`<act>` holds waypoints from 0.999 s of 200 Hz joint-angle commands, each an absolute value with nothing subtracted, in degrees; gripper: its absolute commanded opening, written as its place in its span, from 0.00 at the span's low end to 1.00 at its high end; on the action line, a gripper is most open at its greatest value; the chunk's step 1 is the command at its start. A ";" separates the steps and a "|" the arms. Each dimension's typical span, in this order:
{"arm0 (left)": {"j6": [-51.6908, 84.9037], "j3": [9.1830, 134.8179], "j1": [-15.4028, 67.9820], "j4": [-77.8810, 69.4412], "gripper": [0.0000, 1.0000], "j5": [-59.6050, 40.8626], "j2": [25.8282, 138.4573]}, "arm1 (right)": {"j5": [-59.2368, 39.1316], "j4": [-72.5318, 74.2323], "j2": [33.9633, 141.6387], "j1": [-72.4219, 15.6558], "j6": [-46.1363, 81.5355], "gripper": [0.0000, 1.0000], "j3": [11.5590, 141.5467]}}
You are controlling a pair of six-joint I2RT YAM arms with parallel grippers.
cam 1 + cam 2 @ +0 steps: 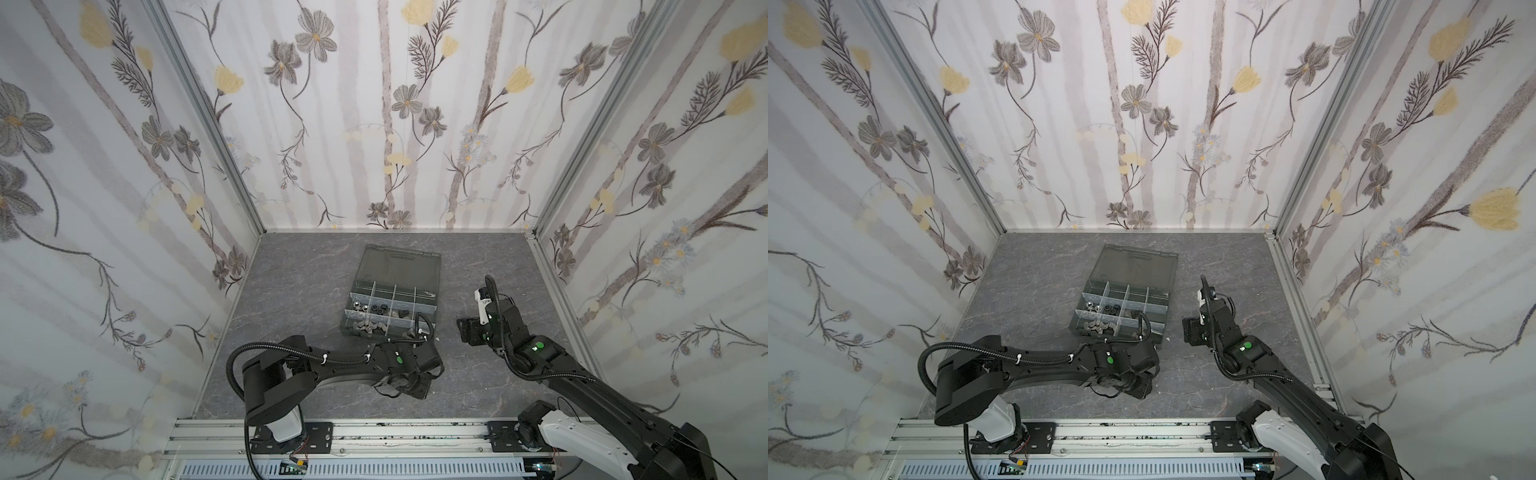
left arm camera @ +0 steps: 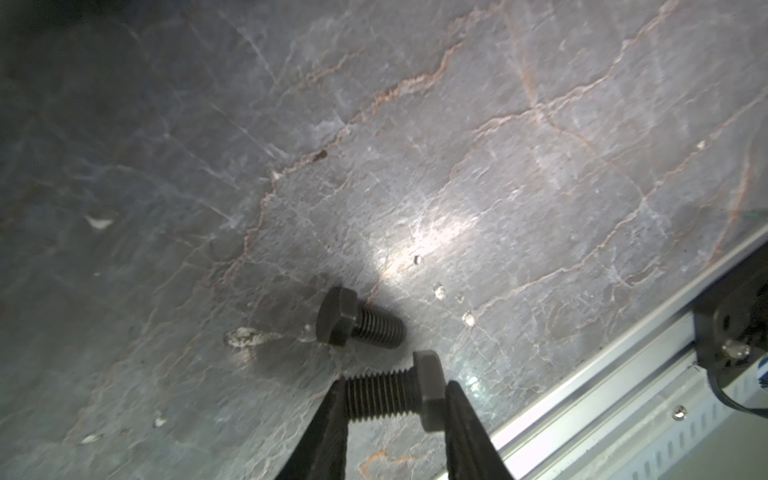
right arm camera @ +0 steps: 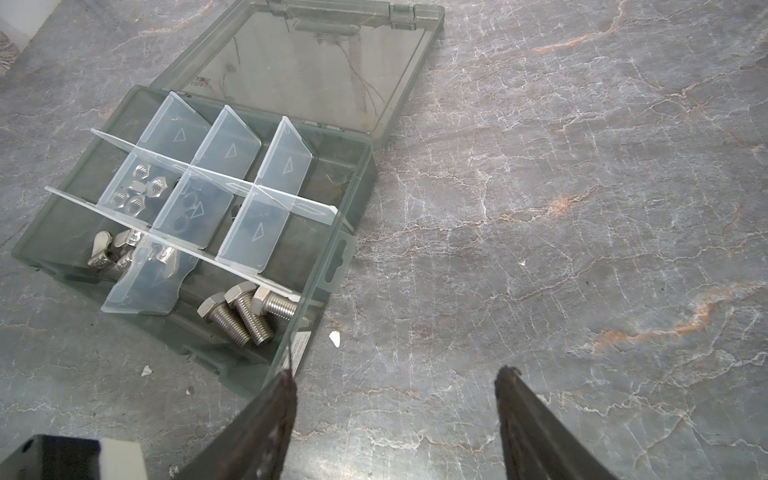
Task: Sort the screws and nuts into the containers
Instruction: 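Lower the left gripper onto a black hex bolt and close on it, then carry the black bolt into the bolt compartment and open the left gripper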
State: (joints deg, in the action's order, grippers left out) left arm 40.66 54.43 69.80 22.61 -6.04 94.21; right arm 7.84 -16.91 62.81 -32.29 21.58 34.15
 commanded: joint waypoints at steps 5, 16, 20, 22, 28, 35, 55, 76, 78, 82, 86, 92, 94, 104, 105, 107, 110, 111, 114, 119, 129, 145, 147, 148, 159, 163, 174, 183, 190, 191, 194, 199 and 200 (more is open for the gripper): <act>37.98 56.08 67.26 24.17 0.35 -4.57 91.78 | 7.90 -14.76 62.50 -32.15 21.79 0.75 34.28; 36.64 57.03 65.18 24.66 0.35 -4.16 90.51 | 8.02 -14.94 62.34 -32.08 21.71 0.75 34.40; 36.10 57.39 64.39 24.77 0.35 -4.02 89.97 | 8.00 -15.03 62.30 -31.97 21.69 0.75 34.44; 35.90 57.63 63.93 24.83 0.35 -3.95 89.82 | 8.00 -15.03 62.29 -31.94 21.64 0.75 34.49; 35.01 58.33 62.42 24.87 0.35 -3.46 89.13 | 8.04 -15.20 62.20 -31.95 21.62 0.75 34.60; 34.10 59.37 60.64 24.87 0.35 -2.72 88.63 | 8.09 -15.21 62.10 -31.88 21.59 0.75 34.70; 31.72 63.22 55.38 24.79 0.35 -0.31 89.01 | 8.24 -15.34 61.86 -31.75 21.62 0.75 34.81; 27.95 68.17 50.83 24.78 0.35 1.17 91.98 | 8.26 -15.45 61.80 -31.67 22.02 0.75 35.16; 27.55 68.61 50.48 24.78 0.35 1.26 92.36 | 8.22 -15.49 61.81 -31.69 22.05 0.75 35.27; 26.81 69.45 49.81 24.79 0.35 1.44 93.00 | 8.35 -15.55 61.74 -31.70 22.06 0.75 35.33; 26.11 70.17 49.12 24.79 0.35 1.75 93.70 | 8.39 -15.70 61.71 -31.69 22.06 0.75 35.49; 24.86 71.23 48.23 24.79 0.35 2.28 94.79 | 8.49 -16.06 61.70 -31.69 22.06 0.75 35.82; 24.52 71.53 47.89 24.79 0.35 2.46 95.11 | 8.58 -16.12 61.68 -31.68 22.04 0.75 35.85; 23.34 72.58 46.24 24.79 0.35 2.86 96.77 | 8.79 -16.63 61.42 -31.57 22.02 0.75 36.20; 23.23 72.68 46.10 24.79 0.35 2.79 96.95 | 8.83 -16.66 61.34 -31.61 21.99 0.75 36.21; 23.01 72.86 45.78 24.79 0.35 2.72 97.32 | 8.91 -16.76 61.32 -31.63 21.98 0.75 36.32; 22.76 73.30 45.31 24.79 0.35 2.58 97.70 | 8.96 -16.94 61.23 -31.64 21.97 0.75 36.39; 22.72 73.39 45.15 24.79 0.35 2.52 97.90 | 8.96 -16.99 61.20 -31.60 21.93 0.75 36.48; 22.54 73.62 44.71 24.79 0.35 2.35 98.36 | 9.11 -17.16 61.15 -31.62 21.89 0.75 36.47; 22.27 73.74 44.13 24.79 0.35 2.08 98.93 | 9.27 -17.45 60.98 -31.56 21.84 0.75 36.58; 21.74 74.62 43.41 24.79 0.35 2.10 99.84 | 9.57 -17.98 60.61 -31.64 21.74 0.75 36.78; 21.28 76.36 42.94 24.79 0.35 2.06 100.82 | 9.93 -18.50 59.97 -31.52 21.75 0.75 36.58; 21.21 76.44 42.88 24.79 0.35 2.03 100.90 | 9.98 -18.53 59.86 -31.48 21.79 0.75 36.55; 21.19 76.45 42.84 24.79 0.35 1.98 100.99 | 9.95 -18.54 59.81 -31.52 21.79 0.75 36.55; 21.09 76.47 42.72 24.79 0.35 1.65 101.35 | 10.11 -18.55 59.50 -31.46 21.86 0.75 36.31; 21.05 76.39 42.73 24.77 0.35 1.59 101.40 | 10.12 -18.54 59.38 -31.44 21.94 0.75 36.22; 21.01 75.91 42.72 24.75 0.35 1.41 101.56 | 10.20 -18.55 59.29 -31.39 22.05 0.75 36.10; 21.09 75.45 42.73 24.70 0.35 1.52 101.60 | 10.20 -18.57 59.39 -31.46 22.15 0.75 35.96; 21.26 75.12 42.76 24.70 0.35 1.72 101.62 | 10.13 -18.55 59.44 -31.44 22.19 0.75 35.99; 21.27 75.04 42.74 24.70 0.35 1.74 101.66 | 10.16 -18.59 59.47 -31.41 22.21 0.75 35.97; 21.41 74.94 42.72 24.70 0.35 1.76 101.61 | 10.19 -18.55 59.49 -31.40 22.23 0.75 35.96; 21.52 74.80 42.71 24.70 0.35 1.89 101.57 | 10.18 -18.55 59.44 -31.34 22.21 0.75 35.87; 21.53 74.75 42.76 24.70 0.35 1.91 101.58 | 10.19 -18.55 59.43 -31.31 22.23 0.75 35.86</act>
